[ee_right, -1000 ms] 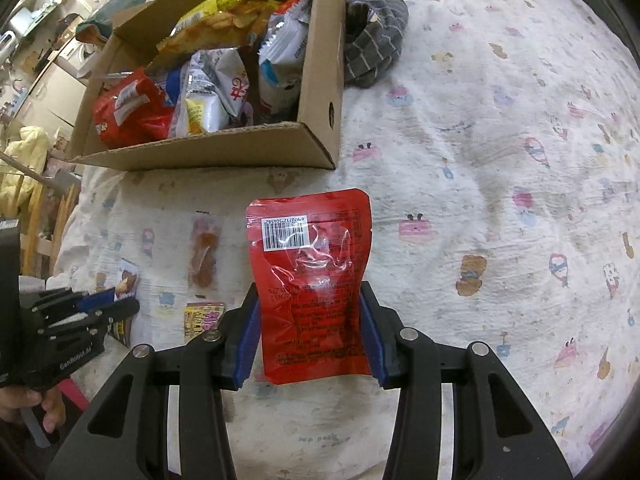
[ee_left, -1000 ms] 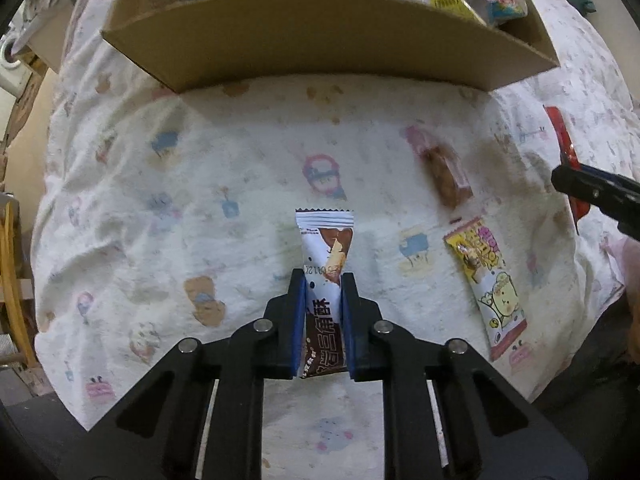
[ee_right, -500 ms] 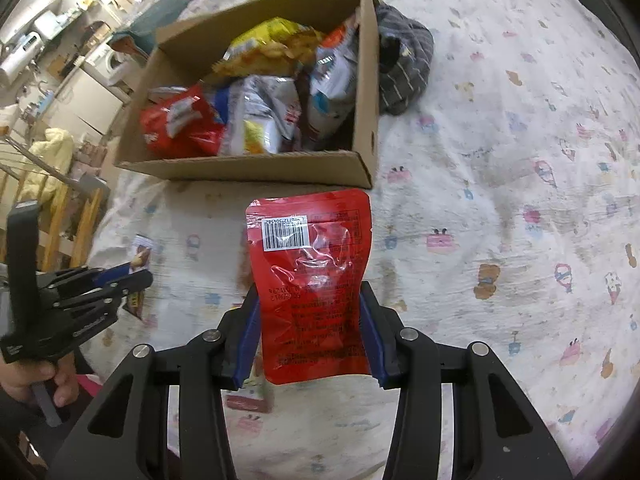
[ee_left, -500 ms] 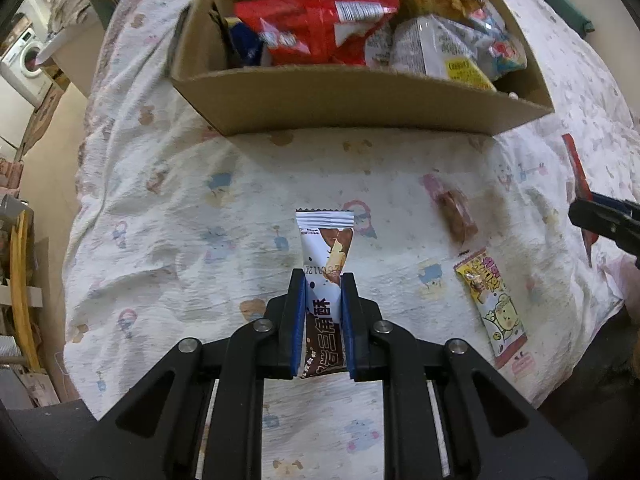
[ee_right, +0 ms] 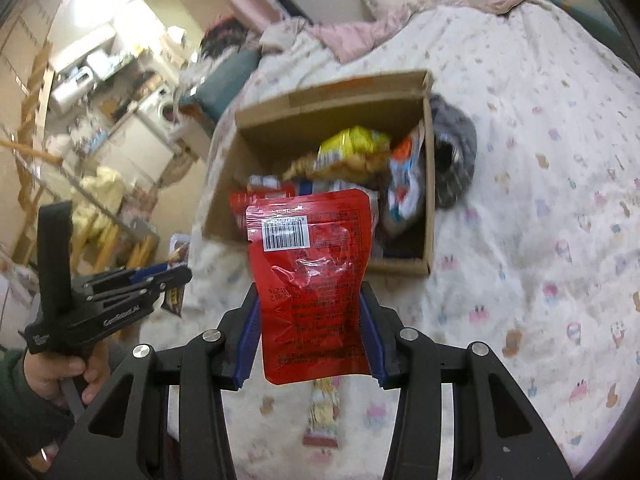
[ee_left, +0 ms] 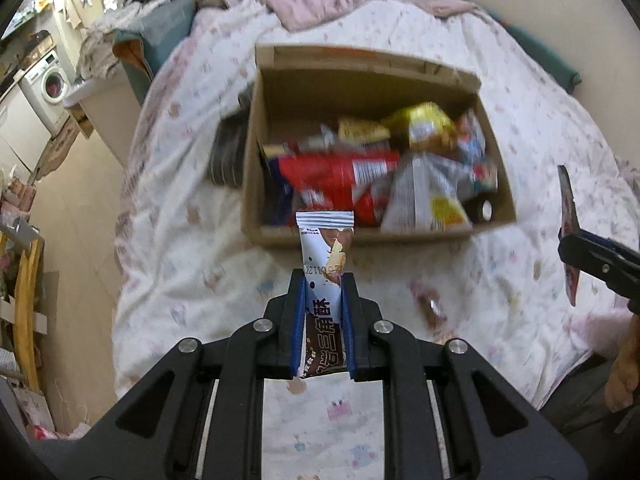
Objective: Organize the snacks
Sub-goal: 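Carry the chocolate wafer into the box with the left gripper while the right gripper carries the red pouch in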
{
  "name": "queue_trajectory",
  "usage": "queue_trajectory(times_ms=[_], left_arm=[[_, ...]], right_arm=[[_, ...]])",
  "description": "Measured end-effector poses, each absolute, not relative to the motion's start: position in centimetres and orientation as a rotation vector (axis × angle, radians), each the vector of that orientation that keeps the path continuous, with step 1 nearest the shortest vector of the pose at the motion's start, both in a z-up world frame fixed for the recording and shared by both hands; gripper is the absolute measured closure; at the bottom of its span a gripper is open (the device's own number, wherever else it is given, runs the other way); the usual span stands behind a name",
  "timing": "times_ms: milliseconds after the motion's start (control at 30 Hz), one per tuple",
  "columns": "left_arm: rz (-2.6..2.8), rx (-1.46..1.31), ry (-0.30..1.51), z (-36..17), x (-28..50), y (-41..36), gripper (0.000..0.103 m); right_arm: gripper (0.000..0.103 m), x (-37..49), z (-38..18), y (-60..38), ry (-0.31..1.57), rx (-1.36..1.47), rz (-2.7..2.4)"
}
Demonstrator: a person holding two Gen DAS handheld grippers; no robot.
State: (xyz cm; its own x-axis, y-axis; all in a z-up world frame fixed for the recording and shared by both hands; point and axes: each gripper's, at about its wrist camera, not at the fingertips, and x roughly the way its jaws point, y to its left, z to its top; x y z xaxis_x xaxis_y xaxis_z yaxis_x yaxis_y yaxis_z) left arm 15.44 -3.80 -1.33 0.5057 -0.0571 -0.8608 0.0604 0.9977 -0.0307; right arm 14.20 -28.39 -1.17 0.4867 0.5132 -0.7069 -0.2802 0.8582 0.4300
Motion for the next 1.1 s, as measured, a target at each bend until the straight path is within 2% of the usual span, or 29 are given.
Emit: queue_trajectory(times_ms=[533,800,1100], left_arm=[[-0.054,0.013,0.894,3.0,22.6,-2.4,0.089],[-0.067,0.006,0.838,2.0,25.1,-2.7,0.089],[-0.108,0.008,0.891,0.1,26.6,-3.4,0.089]], right_arm=[[0.056,20.3,0.1,-27.6,0.853,0.361,0.427],[0.056,23.2,-1.1,-26.3,0.888,0.340,0.410],[0.056,25.5,-4.0,-24.6,0.991,0.322,0.387]])
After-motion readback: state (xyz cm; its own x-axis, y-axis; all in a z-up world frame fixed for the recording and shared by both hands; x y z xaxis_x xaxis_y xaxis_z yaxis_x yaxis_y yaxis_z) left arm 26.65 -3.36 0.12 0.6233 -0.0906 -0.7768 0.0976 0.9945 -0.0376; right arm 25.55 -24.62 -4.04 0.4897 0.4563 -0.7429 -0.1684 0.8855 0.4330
